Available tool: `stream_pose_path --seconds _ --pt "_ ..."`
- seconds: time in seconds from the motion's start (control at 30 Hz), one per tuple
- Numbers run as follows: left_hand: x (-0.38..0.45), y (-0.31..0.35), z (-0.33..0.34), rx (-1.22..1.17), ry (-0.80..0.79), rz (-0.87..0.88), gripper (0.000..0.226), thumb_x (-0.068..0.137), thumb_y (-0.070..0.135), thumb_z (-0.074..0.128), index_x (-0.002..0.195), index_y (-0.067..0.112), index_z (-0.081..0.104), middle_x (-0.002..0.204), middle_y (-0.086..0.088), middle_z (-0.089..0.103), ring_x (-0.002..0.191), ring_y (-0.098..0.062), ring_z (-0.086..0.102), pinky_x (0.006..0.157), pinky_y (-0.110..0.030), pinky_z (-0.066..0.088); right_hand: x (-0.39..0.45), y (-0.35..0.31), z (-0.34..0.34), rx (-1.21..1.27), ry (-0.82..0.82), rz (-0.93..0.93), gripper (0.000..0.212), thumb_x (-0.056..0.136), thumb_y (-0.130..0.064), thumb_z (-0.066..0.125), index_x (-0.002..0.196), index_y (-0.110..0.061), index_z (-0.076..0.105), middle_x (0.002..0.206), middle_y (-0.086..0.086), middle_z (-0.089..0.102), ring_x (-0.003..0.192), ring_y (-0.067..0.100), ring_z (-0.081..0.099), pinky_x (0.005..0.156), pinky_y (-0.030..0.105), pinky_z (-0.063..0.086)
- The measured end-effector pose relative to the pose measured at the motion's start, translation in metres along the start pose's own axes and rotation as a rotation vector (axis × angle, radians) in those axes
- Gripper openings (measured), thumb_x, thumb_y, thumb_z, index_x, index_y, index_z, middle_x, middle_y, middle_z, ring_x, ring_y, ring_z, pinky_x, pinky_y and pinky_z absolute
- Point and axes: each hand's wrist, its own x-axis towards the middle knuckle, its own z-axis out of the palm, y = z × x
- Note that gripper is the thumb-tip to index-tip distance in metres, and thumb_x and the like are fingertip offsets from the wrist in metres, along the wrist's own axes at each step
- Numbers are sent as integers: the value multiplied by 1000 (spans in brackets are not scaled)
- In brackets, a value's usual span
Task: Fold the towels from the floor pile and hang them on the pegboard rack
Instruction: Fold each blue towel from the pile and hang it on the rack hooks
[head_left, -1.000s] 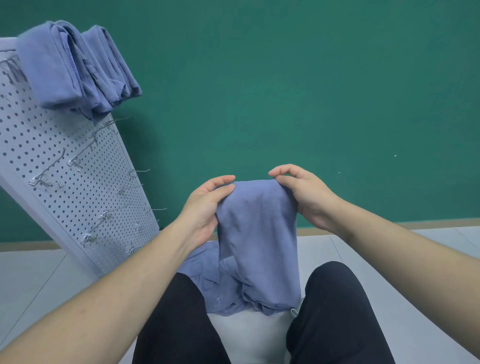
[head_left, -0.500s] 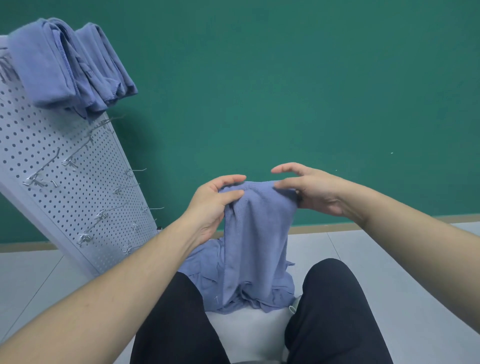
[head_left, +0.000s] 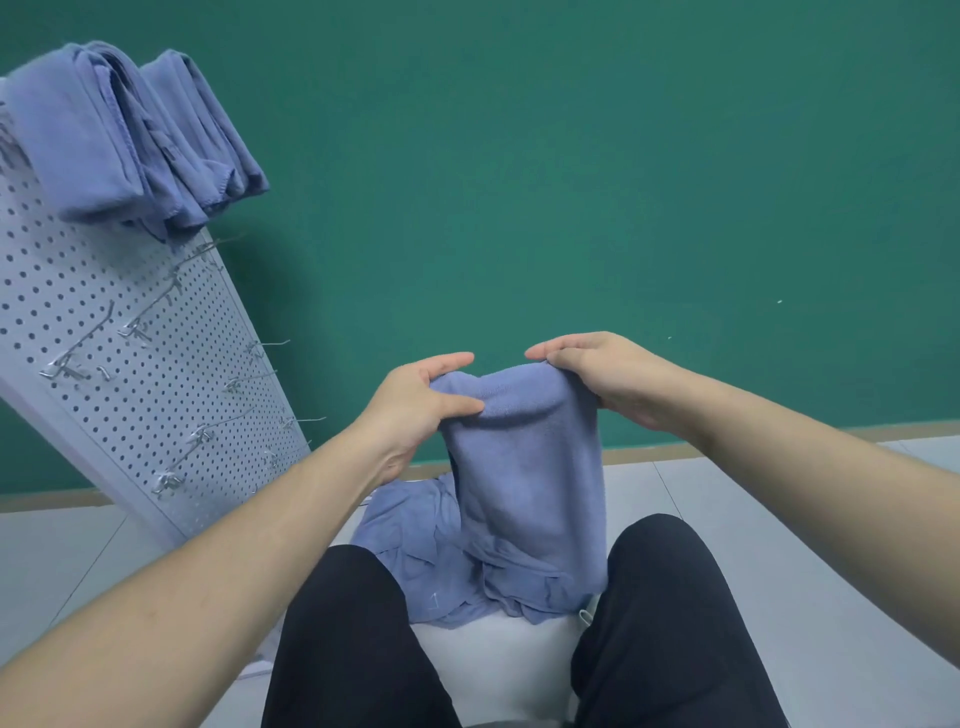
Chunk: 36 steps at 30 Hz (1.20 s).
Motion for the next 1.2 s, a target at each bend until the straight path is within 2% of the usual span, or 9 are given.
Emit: stream_pose_path --seconds 0.13,0.27,0.43,0.53,0.67,0.83,1.0,1.1,1.2 --pt "-1 4 -3 232 54 10 54 66 8 87 112 31 73 114 8 72 111 -11 66 107 -33 47 0 -1 -7 1 -59 -18 18 97 -18 61 107 -23 75 110 -4 75 97 9 66 93 30 54" --pt "-1 8 -5 83 -11 -54 41 71 4 85 104 25 73 109 4 76 108 -15 69 105 -35 49 0 -1 -15 41 -40 -31 19 91 -14 70 107 -22 77 110 -2 76 93 7 65 87 24 54" --pt "-2 9 -6 -62 15 -56 20 85 13 77 105 16 76 106 4 77 104 -10 69 90 -23 50 1 0 -15 19 -15 -48 23 89 -11 70 105 -26 78 114 -2 75 94 8 61 89 25 51" --pt "-1 10 -8 -44 23 -57 22 84 6 76 104 16 76 102 1 77 97 -11 69 85 -21 49 2 0 -18 -3 -34 -50 34 89 -11 70 117 -29 73 119 -8 69 111 7 59 97 31 48" --pt "0 11 -11 112 37 -15 34 77 6 82 105 24 76 105 4 76 100 -9 68 87 -19 47 3 -2 -20 -44 -52 -48 44 90 -6 68 130 -23 64 102 -13 58 106 6 56 81 21 50" --pt "-2 17 -9 470 79 82 42 78 12 83 117 22 73 107 11 71 98 -4 63 84 -13 43 4 -3 -18 -223 -63 -63 31 88 -9 71 117 -20 71 109 -2 74 106 18 69 98 29 54" --pt "-3 22 -12 716 97 168 11 84 22 77 77 31 74 74 19 68 69 -2 57 60 -12 42 0 -7 -21 -383 9 -92 10 92 -27 69 98 -27 77 98 -8 74 89 11 66 81 24 51" --pt "-2 21 -14 696 76 229 23 87 25 75 68 14 69 67 5 56 65 -15 44 59 -22 37 0 -5 -20 -366 25 -128 10 96 -31 63 97 -25 71 102 -9 70 91 8 60 74 19 45" --pt "-4 21 -15 557 90 237 27 91 28 70 81 3 65 85 9 54 79 -11 46 68 -25 37 0 -2 -18 -252 -13 -136 15 99 -35 56 99 -22 65 106 -10 66 99 8 56 78 23 42"
